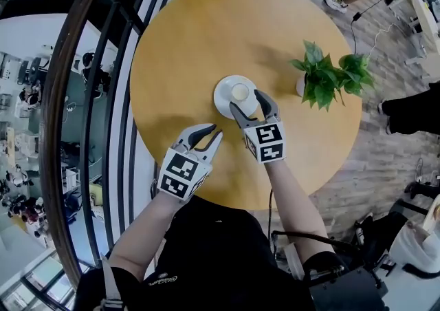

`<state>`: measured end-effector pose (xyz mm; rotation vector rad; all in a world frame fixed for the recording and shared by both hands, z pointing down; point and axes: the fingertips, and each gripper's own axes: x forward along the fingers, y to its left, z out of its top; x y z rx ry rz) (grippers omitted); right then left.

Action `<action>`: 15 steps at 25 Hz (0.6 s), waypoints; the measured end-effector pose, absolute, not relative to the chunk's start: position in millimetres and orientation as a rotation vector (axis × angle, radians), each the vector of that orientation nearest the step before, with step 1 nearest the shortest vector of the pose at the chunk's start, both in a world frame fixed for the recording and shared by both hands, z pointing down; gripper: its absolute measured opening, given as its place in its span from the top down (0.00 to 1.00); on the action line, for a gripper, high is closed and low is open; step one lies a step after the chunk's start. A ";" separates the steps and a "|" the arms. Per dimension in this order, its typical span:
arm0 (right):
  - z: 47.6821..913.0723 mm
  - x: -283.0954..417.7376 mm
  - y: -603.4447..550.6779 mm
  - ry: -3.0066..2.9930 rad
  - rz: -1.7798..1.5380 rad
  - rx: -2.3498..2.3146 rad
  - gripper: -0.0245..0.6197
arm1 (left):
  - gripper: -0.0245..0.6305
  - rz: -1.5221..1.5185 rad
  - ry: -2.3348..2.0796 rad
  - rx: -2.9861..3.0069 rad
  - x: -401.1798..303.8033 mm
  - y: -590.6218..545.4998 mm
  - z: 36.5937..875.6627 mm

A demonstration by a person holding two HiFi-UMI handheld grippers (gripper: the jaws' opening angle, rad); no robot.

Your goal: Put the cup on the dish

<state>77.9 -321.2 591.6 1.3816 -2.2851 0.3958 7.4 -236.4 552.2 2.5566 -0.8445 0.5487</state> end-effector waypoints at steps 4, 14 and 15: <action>560.2 79.4 -308.9 -2.344 0.413 1.413 0.50 | 0.86 0.514 -0.876 2.581 9.8 -239.3 530.0; 471.7 88.5 -269.9 -2.480 0.321 1.471 0.64 | 0.86 0.432 -0.943 2.673 15.7 -239.1 474.4; 464.2 87.6 -266.9 -2.490 0.307 1.475 0.65 | 0.86 0.435 -0.950 2.689 15.2 -238.7 469.3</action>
